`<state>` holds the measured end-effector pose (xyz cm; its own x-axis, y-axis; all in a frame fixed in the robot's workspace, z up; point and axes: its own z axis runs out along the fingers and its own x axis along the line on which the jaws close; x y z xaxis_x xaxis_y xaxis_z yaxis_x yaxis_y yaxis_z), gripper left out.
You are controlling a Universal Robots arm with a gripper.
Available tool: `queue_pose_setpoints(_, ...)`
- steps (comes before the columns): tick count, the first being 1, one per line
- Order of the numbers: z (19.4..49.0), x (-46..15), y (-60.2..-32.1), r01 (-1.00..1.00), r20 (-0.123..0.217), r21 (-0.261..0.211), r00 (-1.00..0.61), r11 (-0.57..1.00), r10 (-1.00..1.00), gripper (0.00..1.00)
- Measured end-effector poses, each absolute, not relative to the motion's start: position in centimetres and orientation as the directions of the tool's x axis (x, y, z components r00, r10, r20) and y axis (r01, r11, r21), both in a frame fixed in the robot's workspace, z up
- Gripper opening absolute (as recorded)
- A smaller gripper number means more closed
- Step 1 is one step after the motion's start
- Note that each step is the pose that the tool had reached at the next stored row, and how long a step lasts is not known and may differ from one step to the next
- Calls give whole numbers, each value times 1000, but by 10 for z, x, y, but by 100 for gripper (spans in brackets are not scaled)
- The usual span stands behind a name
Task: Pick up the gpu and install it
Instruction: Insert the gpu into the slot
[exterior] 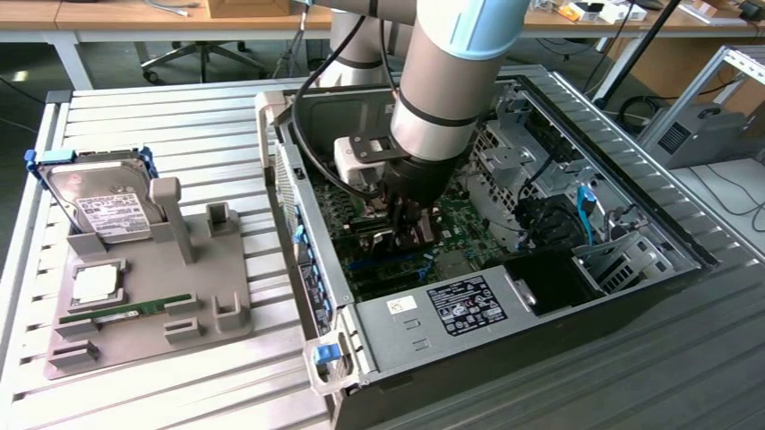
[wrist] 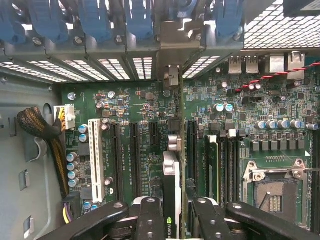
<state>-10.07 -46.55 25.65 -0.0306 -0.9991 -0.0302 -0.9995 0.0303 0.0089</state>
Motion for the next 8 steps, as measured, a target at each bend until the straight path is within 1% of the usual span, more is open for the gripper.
queue_pose_setpoints(8, 255, -101, -466, -999, -30, 9, -31, 30, -999, 27)
